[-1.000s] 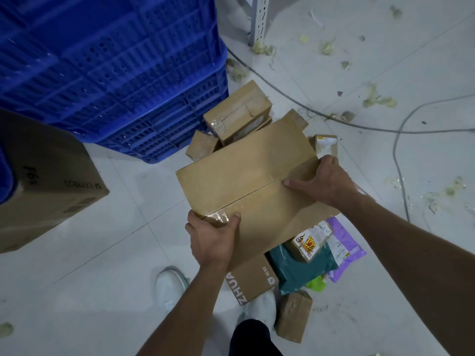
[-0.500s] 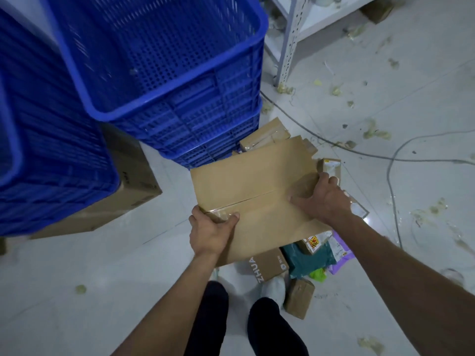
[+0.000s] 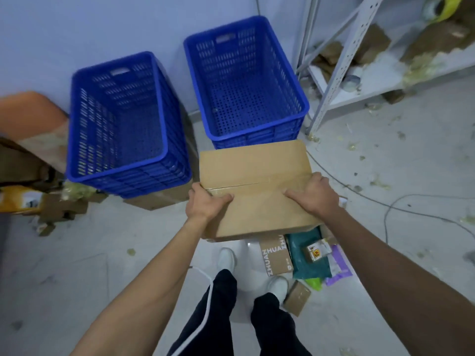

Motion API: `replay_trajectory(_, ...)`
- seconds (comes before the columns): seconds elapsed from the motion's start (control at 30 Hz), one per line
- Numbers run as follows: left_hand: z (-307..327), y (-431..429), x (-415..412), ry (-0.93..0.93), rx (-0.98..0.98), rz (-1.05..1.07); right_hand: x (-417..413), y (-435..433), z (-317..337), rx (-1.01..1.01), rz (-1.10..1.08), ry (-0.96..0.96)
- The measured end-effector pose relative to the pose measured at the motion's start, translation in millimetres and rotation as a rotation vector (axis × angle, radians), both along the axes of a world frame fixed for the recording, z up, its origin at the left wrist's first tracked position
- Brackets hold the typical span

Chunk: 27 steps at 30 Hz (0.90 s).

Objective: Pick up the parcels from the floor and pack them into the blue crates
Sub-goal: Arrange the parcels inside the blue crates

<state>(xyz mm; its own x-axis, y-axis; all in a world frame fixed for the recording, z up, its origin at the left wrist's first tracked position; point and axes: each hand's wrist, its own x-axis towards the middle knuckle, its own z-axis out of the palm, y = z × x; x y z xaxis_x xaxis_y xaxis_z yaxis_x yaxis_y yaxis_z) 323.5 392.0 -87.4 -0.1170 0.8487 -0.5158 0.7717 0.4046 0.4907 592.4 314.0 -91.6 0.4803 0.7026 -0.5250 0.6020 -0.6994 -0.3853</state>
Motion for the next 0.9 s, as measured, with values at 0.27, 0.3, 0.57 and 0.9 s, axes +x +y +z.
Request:
replay_trajectory(0.27,75,18,-99,-0.043,0.034,0.15,-89,57,93,0.084,0.155,-0.077)
replay_trajectory(0.3,81,22,-114,-0.052,0.048,0.168,-104,66,101,0.092,0.171,-0.1)
replay_trajectory(0.57,120,74,-245,-0.073,0.154,0.275,-238,135,158,0.16,0.235,-0.153)
replay_trajectory(0.9,127,169,-390,-0.103,0.279,0.326,-364,209,192,0.28,0.281,-0.21)
